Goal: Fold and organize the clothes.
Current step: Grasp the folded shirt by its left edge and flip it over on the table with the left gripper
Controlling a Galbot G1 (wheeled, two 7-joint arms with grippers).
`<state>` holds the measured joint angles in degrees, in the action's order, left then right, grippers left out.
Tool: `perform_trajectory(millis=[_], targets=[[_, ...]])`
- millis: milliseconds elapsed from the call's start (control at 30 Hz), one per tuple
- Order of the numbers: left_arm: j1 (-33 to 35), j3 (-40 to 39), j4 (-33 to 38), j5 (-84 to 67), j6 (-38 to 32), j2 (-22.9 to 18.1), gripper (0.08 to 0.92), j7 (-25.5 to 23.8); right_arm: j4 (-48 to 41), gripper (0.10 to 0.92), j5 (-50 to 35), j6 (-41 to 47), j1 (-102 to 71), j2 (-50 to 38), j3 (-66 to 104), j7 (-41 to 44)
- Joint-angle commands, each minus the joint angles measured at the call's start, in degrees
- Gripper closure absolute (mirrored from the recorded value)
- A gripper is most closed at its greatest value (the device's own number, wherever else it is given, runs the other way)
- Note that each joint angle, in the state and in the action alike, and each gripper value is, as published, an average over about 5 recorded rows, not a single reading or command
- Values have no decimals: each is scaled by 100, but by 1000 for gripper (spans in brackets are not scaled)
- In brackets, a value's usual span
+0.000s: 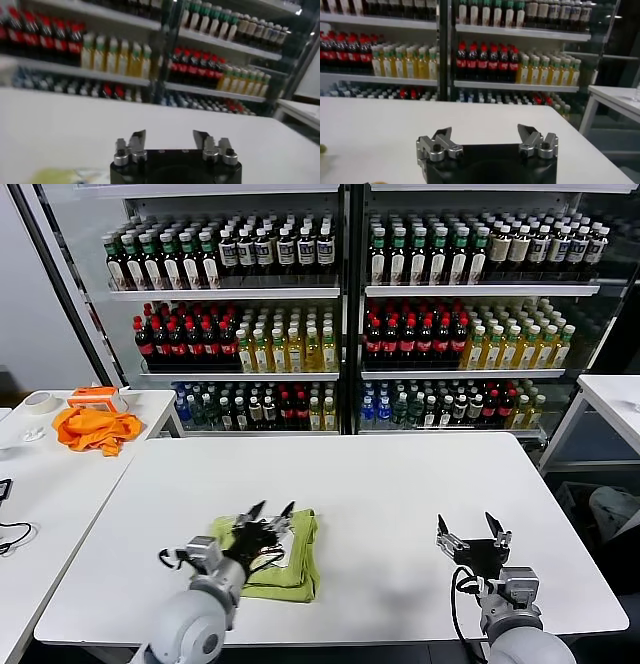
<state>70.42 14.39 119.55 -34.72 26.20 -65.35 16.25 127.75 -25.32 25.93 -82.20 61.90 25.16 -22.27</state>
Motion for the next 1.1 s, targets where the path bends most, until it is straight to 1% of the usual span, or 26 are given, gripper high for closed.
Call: perform_trajectory(millis=[33, 133, 233, 333, 500, 733, 933, 1100], targets=[[1497, 1344, 286, 1509, -202, 197, 291, -484, 63, 203, -6, 1, 181, 31, -115, 18], [1478, 1404, 21, 1419, -221, 90, 216, -504, 70, 203, 40, 7, 179, 70, -97, 13], [1342, 1389, -286, 1283, -179, 29, 183, -513, 172, 203, 107, 13, 31, 98, -13, 6], [1250, 1426, -433, 1022, -142, 11, 178, -555, 342, 203, 121, 35, -229, 105, 105, 4], [1111, 1359, -857, 764, -166, 151, 177, -794, 419, 203, 138, 3, -468, 81, 199, 3], [634, 1241, -1406, 648, -167, 79, 177, -888, 378, 203, 274, -96, -604, 106, 182, -1], [581, 1320, -1549, 550, -144, 42, 177, -1076, 383, 203, 270, -121, -616, 36, 180, -7], [540, 1368, -1467, 155, -60, 39, 177, -1047, 349, 203, 238, -115, -532, -12, 151, -13]])
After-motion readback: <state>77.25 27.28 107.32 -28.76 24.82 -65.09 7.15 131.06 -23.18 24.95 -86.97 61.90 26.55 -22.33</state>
